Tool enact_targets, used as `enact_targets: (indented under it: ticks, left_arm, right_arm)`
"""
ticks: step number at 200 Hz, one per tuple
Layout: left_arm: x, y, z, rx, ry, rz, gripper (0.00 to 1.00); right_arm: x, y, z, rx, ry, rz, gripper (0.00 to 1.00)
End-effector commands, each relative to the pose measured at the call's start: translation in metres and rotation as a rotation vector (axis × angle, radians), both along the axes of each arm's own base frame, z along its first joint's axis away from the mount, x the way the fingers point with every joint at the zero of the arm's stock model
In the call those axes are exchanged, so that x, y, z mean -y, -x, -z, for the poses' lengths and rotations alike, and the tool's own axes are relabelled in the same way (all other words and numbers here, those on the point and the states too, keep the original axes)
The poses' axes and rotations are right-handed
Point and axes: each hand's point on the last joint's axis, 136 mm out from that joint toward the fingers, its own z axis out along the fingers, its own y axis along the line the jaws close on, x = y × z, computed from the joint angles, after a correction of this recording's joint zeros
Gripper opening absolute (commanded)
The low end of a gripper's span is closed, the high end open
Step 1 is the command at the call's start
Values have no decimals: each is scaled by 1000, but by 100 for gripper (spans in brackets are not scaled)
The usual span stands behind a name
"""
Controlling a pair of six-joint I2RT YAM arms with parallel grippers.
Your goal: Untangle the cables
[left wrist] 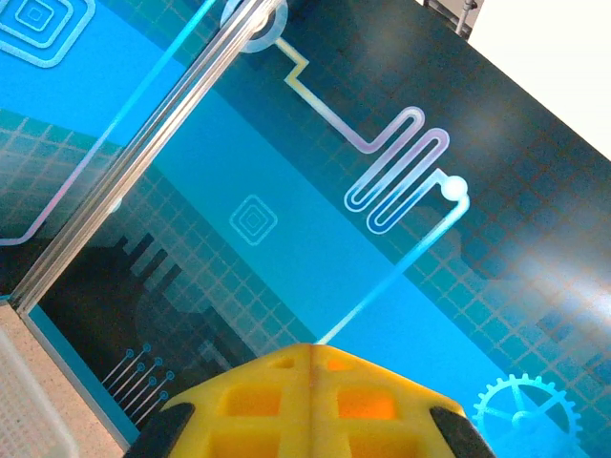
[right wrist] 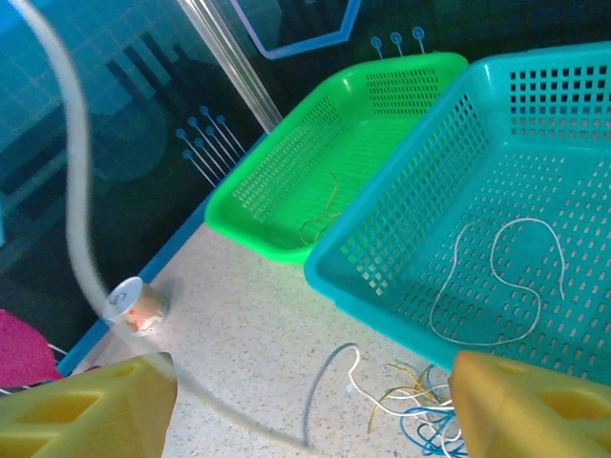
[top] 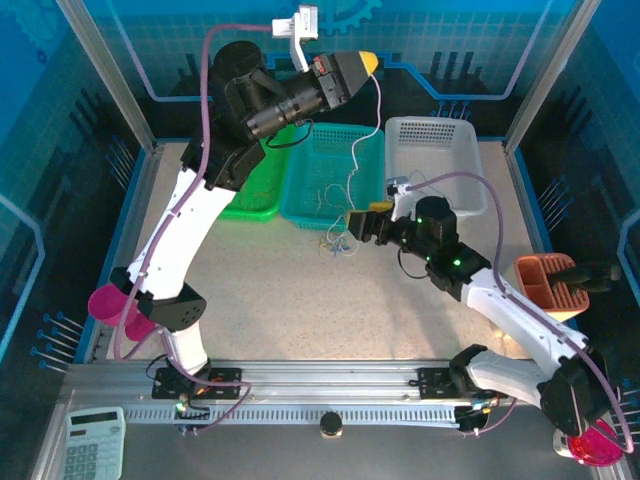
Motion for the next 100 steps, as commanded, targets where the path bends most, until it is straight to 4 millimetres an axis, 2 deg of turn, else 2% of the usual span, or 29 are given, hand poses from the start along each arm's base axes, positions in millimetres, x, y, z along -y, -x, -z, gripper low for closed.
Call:
enact_targets:
  ticks: [1, 31, 35, 45, 56, 59, 66, 85, 100]
  left_arm:
    - [-13, 23, -28, 72, 46, 20, 0]
    - [-17, 29, -31, 81, 45, 17, 0]
    - [-18, 30, -31, 83, 44, 14, 0]
    - [-19, 32, -30, 84, 38, 13, 0]
    - [-19, 33, -26, 80, 26, 11, 0]
    - [-21, 33, -25, 81, 24, 7, 0]
    - [-21, 33, -20, 77, 12, 4, 0]
    - [-28, 36, -6, 83, -8, -22, 0]
    - [-34, 33, 18, 72, -37, -65, 0]
  right_arm:
    - [-10, -17, 1, 19, 28, 16, 75]
    - [-20, -33, 32, -34, 54, 18, 67]
    - [-21, -34, 35, -37, 57, 14, 62]
    - [-23, -37, 38, -38, 61, 6, 37]
    - [-23, -36, 39, -42, 67, -2, 16]
    - [-24, -39, 25, -19, 53, -2, 11]
    - [-24, -39, 12, 3, 45, -10, 0]
    - [-26, -35, -30, 64, 36, -46, 0]
    - [-27, -27, -65, 108, 15, -78, 0]
